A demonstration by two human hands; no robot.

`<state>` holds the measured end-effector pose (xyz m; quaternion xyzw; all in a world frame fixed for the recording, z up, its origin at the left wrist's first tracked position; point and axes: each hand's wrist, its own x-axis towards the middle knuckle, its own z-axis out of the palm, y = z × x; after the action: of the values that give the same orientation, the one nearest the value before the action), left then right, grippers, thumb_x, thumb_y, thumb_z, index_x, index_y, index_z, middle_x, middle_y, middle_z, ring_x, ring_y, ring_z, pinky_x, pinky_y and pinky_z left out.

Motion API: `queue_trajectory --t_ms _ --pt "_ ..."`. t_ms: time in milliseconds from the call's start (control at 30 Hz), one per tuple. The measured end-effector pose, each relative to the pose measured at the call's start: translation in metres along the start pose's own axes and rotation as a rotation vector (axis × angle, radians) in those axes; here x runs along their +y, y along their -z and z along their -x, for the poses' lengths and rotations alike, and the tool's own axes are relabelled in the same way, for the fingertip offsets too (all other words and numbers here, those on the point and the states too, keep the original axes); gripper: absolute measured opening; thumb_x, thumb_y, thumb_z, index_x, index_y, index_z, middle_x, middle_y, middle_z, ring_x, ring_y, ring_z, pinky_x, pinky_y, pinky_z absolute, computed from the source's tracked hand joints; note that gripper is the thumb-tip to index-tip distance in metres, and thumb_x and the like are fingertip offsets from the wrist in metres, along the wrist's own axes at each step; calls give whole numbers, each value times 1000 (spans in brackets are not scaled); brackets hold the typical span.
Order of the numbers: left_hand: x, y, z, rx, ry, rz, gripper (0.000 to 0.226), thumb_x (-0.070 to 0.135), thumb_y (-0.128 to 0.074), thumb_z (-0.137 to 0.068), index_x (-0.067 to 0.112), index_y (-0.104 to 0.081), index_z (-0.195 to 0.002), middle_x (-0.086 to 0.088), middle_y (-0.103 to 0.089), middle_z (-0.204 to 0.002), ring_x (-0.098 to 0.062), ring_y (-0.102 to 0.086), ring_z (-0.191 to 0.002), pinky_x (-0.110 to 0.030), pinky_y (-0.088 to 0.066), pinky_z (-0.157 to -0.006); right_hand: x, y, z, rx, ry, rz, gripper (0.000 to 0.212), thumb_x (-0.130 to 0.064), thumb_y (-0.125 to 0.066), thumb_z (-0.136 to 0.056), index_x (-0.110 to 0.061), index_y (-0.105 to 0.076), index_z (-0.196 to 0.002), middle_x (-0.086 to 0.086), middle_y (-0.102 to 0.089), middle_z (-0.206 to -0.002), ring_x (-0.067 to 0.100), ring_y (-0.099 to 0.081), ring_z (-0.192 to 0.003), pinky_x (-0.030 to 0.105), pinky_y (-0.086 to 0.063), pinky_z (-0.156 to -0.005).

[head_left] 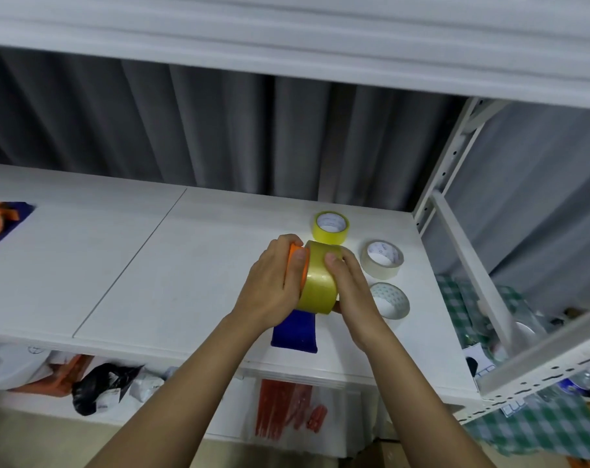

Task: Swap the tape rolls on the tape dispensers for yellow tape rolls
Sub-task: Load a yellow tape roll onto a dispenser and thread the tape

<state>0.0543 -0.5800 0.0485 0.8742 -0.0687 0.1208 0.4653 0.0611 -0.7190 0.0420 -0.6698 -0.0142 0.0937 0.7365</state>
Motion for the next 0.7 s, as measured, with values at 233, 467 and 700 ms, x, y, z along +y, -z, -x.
queue_trajectory --t_ms 233,467,700 --pt "-2 7 -7 -220 185 119 61 74 -9 -82 56 -12 -141 16 -25 -147 -18 -30 -132 -46 -30 -111 2 -3 -1 36 26 -1 37 -46 -50 -90 -31 -44 -124 2 -57 -116 9 -64 -92 24 -55 -65" --pt "1 6 0 -7 101 69 44 53 -23 -96 32 -50 -124 7 -51 -122 -9 -51 -110 -24 -40 -88 3 -10 -8 124 -93 -165 42 -46 -64 -83 -22 -43 -110 -2 -69 -71 16 -68 -65 28 -58 -59" --pt "-1 2 -6 224 184 107 53 66 -16 -86 31 -53 -102 7 -58 -101 -10 -55 -91 -26 -41 -74 1 -11 -6 9 -50 122 57 -73 -42 -80 -21 -48 -104 -2 -69 -90 17 -71 -81 27 -59 -66"
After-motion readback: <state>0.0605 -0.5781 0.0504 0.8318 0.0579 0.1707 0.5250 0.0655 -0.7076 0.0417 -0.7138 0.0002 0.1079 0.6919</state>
